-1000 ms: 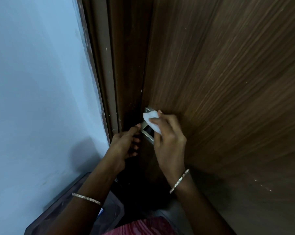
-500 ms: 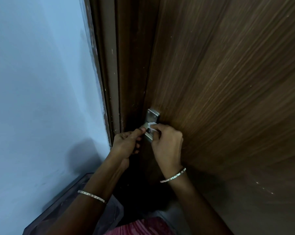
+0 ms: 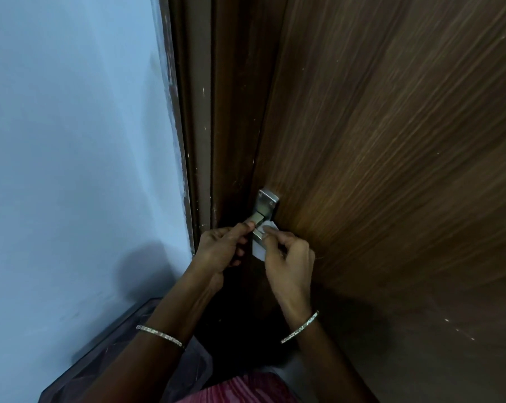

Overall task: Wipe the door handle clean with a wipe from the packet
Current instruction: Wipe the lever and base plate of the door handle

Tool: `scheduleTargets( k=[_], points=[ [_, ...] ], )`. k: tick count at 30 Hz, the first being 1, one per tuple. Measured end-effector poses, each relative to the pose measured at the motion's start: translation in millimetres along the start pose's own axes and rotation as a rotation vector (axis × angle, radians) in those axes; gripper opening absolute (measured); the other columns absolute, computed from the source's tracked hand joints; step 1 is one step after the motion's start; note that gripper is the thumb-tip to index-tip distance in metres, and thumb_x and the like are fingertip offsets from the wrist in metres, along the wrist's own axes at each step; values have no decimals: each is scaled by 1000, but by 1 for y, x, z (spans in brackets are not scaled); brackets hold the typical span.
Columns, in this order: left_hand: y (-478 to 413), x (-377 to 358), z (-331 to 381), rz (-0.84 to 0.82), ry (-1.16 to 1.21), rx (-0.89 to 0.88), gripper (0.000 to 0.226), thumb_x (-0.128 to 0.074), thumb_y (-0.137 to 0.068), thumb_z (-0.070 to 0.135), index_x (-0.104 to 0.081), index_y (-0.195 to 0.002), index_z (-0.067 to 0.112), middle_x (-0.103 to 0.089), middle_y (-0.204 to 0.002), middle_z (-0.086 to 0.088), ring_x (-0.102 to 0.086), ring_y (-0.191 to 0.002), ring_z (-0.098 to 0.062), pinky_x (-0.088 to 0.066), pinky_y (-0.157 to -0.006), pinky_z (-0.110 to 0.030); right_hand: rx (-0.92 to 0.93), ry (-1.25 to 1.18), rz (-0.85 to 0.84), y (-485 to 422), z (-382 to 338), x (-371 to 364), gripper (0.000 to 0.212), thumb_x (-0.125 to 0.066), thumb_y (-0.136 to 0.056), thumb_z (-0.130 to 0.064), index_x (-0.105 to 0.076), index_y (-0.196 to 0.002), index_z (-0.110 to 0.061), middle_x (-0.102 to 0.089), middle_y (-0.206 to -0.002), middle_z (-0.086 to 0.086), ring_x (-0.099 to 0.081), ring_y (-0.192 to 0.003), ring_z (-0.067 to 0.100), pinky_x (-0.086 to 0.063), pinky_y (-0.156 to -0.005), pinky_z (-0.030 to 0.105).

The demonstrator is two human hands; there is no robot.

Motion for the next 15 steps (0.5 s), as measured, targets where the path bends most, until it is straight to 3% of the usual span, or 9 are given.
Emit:
scheduleTargets(
  k=[5,7,10,13,15],
  points=[
    [1,-1,1,4,10,12,26,-80,-76,42,-75,-68,17,-68,-55,11,-55,-42,0,-44,-44,-21,407,304,172,-2,-33,12,30,-68,-90,-11,-71,-120,-8,-71,-119,6,-70,-104,12,-54,-87,16],
    [3,-1,1,-1,2,8,27,-79,-77,42,-77,-74,15,-67,-55,12,-54,-42,0,-45,-48,-22,459,356,207,-3,-37,13,29,-72,-88,-7,-72,-117,-6,-72,-116,10,-72,-99,16,-60,-83,24],
    [3,-2,2,1,0,-6,27,-78,-79,40,-76,-76,13,-66,-54,13,-53,-42,0,-44,-48,-20,560,353,285,3,-41,10,29,-71,-88,-2,-72,-117,-5,-71,-115,12,-71,-99,16,-60,-81,25],
    [3,-2,3,2,6,-8,25,-79,-79,39,-75,-66,19,-66,-55,12,-53,-44,-2,-44,-50,-22,642,342,338,2,-46,11,24,-67,-89,-2,-74,-112,-5,-72,-114,8,-69,-101,14,-56,-86,22],
    [3,-2,2,4,10,-11,28,-79,-78,40,-74,-59,21,-67,-55,11,-54,-44,-2,-44,-49,-22,614,400,326,-2,-44,11,22,-71,-86,-3,-75,-107,-8,-74,-107,4,-72,-92,13,-58,-77,21]
  ],
)
Point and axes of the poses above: each hand's wrist, its own y-axis away from the middle knuckle, its own x-axis out of the back of the hand, z = x × y, the point moved 6 cm from there along -y, towards the middle knuckle
